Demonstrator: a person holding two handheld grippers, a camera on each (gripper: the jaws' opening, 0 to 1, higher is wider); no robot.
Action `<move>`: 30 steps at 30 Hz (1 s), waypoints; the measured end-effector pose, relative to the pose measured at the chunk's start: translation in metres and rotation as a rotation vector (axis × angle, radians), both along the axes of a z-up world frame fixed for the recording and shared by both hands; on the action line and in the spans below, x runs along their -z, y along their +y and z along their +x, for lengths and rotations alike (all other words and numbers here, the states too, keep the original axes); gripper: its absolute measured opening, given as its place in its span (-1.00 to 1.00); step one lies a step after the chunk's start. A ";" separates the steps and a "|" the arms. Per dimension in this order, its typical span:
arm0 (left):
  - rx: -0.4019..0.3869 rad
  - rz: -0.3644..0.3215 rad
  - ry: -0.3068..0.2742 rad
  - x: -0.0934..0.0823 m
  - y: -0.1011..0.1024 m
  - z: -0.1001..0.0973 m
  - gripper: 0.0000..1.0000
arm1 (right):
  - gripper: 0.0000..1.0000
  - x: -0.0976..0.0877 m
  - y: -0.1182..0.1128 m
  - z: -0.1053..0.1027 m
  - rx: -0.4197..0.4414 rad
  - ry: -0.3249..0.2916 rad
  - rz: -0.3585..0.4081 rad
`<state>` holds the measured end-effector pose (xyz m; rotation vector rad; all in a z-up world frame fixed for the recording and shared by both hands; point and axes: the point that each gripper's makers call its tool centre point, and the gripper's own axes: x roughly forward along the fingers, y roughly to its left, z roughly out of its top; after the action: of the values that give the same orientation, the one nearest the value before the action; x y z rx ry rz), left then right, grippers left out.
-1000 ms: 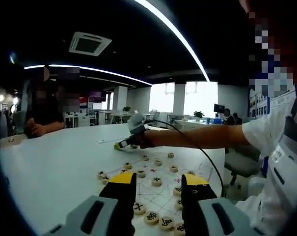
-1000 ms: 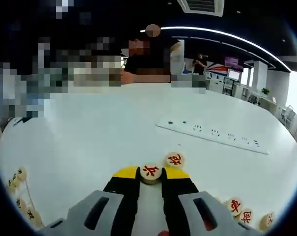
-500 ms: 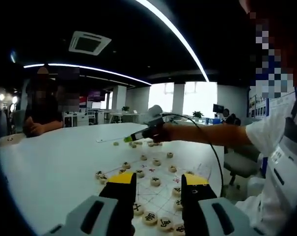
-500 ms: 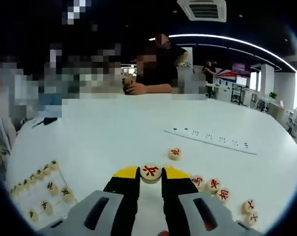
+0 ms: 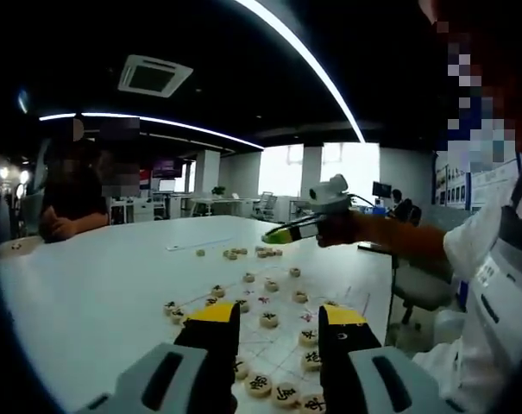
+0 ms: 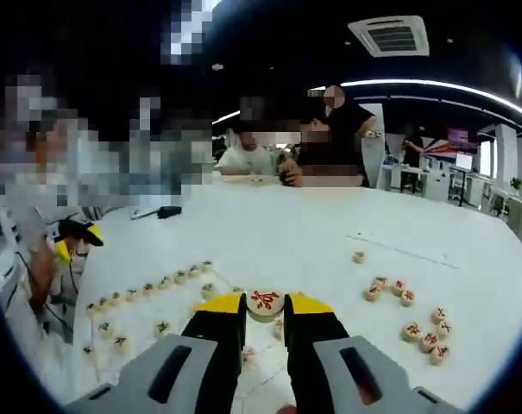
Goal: Pick up the chess pieces one by one and place each piece onto its starting position on the chessboard, setting the pieces on their correct points until all the chess pieces are arranged in the starting layout
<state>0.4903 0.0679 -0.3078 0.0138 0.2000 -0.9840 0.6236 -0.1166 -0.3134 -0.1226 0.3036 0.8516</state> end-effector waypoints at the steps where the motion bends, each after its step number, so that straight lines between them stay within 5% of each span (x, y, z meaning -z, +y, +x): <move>1: 0.001 0.001 0.000 0.000 0.000 0.000 -0.24 | -0.62 0.001 0.001 -0.009 -0.019 -0.009 -0.009; 10: 0.008 0.003 -0.004 -0.001 -0.005 -0.003 -0.24 | -0.62 0.024 0.019 -0.089 -0.165 0.027 -0.016; 16: 0.012 0.003 -0.005 -0.001 -0.006 -0.004 -0.24 | -0.62 0.048 0.021 -0.134 -0.280 0.016 -0.102; 30: 0.012 0.004 -0.003 -0.001 -0.006 -0.003 -0.24 | -0.62 0.072 0.028 -0.195 -0.506 0.026 -0.169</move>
<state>0.4875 0.0623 -0.3068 0.0202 0.1991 -0.9954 0.4281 -0.0887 -0.3854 -0.3561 0.3757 1.3292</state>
